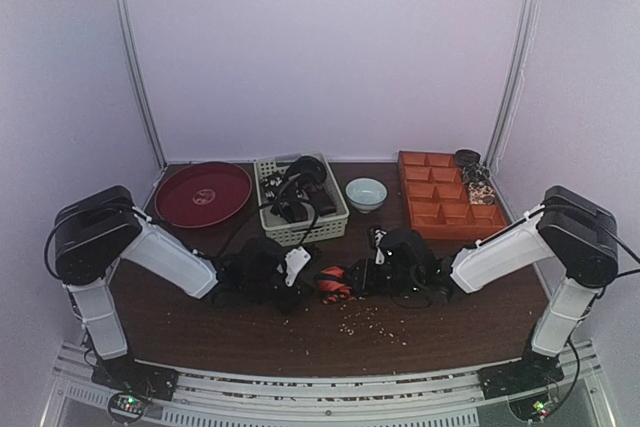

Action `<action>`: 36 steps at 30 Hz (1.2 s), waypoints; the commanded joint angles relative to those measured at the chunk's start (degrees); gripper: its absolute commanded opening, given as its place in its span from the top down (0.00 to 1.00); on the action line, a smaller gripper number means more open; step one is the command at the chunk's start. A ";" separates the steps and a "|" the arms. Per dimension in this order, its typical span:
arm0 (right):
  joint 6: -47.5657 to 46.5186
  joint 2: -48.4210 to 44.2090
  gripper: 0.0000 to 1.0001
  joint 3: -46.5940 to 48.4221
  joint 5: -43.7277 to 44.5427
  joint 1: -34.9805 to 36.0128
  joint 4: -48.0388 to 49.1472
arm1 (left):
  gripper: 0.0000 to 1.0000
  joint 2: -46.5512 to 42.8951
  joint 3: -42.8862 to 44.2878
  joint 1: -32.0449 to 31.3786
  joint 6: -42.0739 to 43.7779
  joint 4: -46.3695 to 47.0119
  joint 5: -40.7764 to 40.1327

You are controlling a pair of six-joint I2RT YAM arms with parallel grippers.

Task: Roll the ties
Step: Roll the tie at the center of the board.

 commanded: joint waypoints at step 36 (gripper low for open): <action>-3.37 -1.14 0.72 -0.81 -5.20 -5.94 -10.92 | 0.81 3.95 13.43 -1.45 -0.21 -4.10 8.32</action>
